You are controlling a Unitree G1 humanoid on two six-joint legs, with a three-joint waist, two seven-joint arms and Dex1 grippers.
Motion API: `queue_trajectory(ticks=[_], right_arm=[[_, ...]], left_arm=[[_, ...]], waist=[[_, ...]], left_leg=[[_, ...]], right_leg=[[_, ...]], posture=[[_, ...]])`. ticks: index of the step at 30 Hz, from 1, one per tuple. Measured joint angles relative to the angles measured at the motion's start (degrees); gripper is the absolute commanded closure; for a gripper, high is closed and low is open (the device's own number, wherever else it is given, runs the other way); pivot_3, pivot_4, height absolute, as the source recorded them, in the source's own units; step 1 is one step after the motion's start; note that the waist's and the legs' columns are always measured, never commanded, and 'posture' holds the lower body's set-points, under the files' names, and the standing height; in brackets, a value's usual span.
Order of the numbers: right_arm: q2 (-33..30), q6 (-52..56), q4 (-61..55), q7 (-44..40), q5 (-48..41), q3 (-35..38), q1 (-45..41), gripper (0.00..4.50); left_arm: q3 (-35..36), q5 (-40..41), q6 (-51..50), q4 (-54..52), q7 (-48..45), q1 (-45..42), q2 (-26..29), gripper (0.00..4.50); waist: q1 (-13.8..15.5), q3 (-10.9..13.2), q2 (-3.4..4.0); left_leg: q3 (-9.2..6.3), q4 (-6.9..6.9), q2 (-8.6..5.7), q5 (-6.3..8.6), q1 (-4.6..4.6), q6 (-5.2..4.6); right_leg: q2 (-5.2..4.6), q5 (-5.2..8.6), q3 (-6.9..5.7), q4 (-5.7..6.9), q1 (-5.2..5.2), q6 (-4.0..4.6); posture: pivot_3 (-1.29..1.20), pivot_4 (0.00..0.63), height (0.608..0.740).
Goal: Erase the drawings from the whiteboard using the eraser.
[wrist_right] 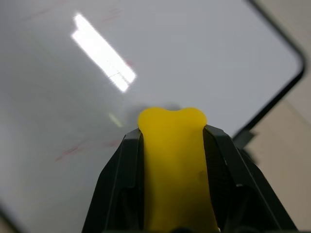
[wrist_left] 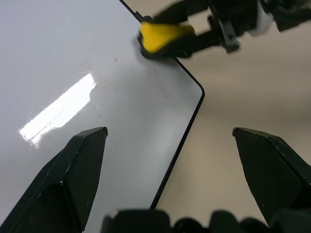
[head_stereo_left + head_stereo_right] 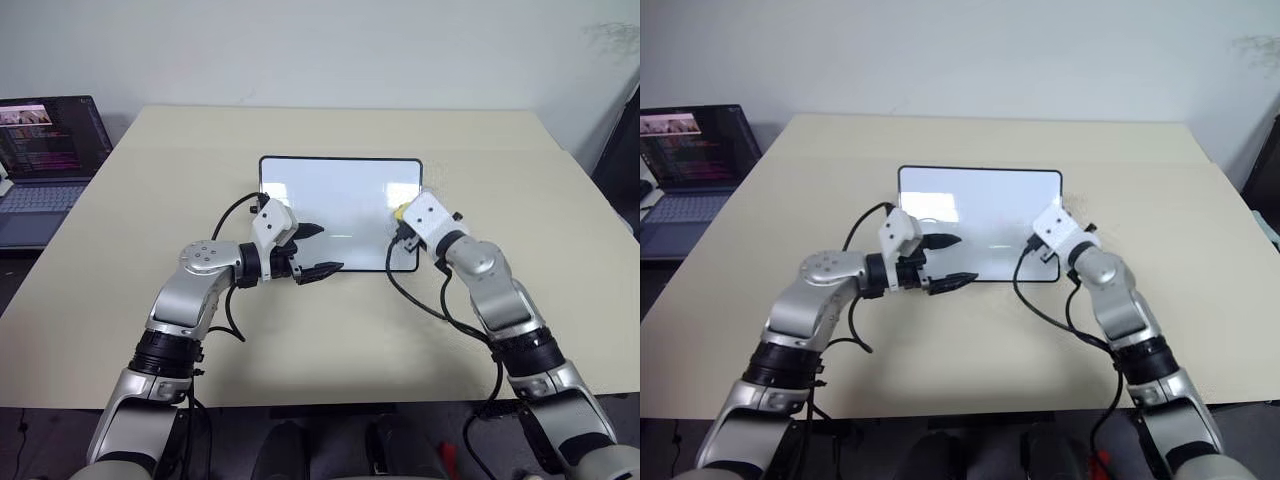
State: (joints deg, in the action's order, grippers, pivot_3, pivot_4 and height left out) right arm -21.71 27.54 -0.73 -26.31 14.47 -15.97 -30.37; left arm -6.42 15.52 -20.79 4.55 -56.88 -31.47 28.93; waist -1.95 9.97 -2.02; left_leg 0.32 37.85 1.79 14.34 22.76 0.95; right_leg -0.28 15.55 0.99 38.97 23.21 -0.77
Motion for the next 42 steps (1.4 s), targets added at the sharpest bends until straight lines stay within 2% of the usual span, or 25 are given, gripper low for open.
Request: queue_trajectory(ticks=[5,10,13,19,25,29,35,42], right_arm=[[0.2,2.0,-1.8,-3.4,0.0,-2.3,1.1,3.19],[0.9,2.1,-2.4,-2.0,0.0,-1.6,1.2,3.19],[0.4,6.4,-7.9,-2.6,-2.5,2.9,3.9,3.19],[0.0,18.3,-28.3,-5.9,-10.1,9.6,10.7,3.19],[2.2,27.4,-38.6,-2.7,-13.8,18.9,19.9,3.19],[5.8,29.0,-39.2,1.4,-15.6,25.1,22.5,3.19],[6.5,27.7,-33.2,7.4,-15.8,29.4,22.6,3.19],[4.9,22.6,-23.6,9.9,-15.9,29.9,20.4,3.19]], left_arm=[[0.0,0.1,0.0,0.0,0.0,0.0,0.0,0.00],[0.0,0.2,-0.1,0.0,0.0,0.0,-0.1,0.00],[0.0,0.6,-0.9,-0.7,0.0,-0.1,-0.1,0.00],[-0.2,2.5,-3.0,-3.7,-1.4,-2.0,-0.1,0.00],[-2.8,3.3,-3.6,-4.9,-3.6,-6.2,-3.1,0.00],[-7.3,2.2,-1.7,-3.4,-5.9,-9.8,-6.1,0.00],[-11.5,-1.2,3.3,2.7,-7.4,-12.1,-9.1,0.00],[-14.7,-7.4,11.2,9.3,-7.7,-13.3,-10.4,0.00]], waist=[[0.0,0.0,0.00],[0.0,0.0,0.01],[0.4,0.0,0.04],[0.5,0.1,0.07],[0.7,0.1,0.06],[0.6,0.1,0.06],[0.1,0.1,0.08],[0.2,0.1,0.11]], left_leg=[[-0.04,0.01,0.02,-0.01,-0.06,-0.01],[-0.02,0.01,0.02,-0.01,-0.02,-0.01],[-0.07,0.00,0.00,-0.01,0.17,0.00],[-0.11,-0.01,-0.05,0.18,0.27,0.26],[-0.06,0.00,-0.12,0.29,0.27,0.45],[-0.05,0.00,-0.14,0.29,0.23,0.45],[-0.04,-0.04,-0.15,0.30,0.18,0.44],[0.00,-0.05,-0.16,0.31,0.19,0.42]], right_leg=[[0.06,-0.01,-0.02,0.03,-0.03,-0.01],[0.06,-0.01,0.00,0.02,0.00,-0.01],[0.04,0.00,-0.06,-0.01,0.10,0.00],[-0.02,0.06,-0.07,-0.08,0.14,0.01],[-0.07,0.23,-0.05,-0.12,0.11,-0.11],[-0.07,0.31,-0.03,-0.09,0.10,-0.24],[0.13,0.38,-0.03,-0.04,0.10,-0.12],[0.11,0.40,0.01,-0.05,0.11,-0.08]], posture=[[0.00,0.150,0.740],[0.00,0.150,0.740],[0.00,0.150,0.740],[0.00,0.150,0.740],[0.00,0.150,0.740],[0.00,0.150,0.740],[0.00,0.150,0.740],[0.00,0.150,0.740]])
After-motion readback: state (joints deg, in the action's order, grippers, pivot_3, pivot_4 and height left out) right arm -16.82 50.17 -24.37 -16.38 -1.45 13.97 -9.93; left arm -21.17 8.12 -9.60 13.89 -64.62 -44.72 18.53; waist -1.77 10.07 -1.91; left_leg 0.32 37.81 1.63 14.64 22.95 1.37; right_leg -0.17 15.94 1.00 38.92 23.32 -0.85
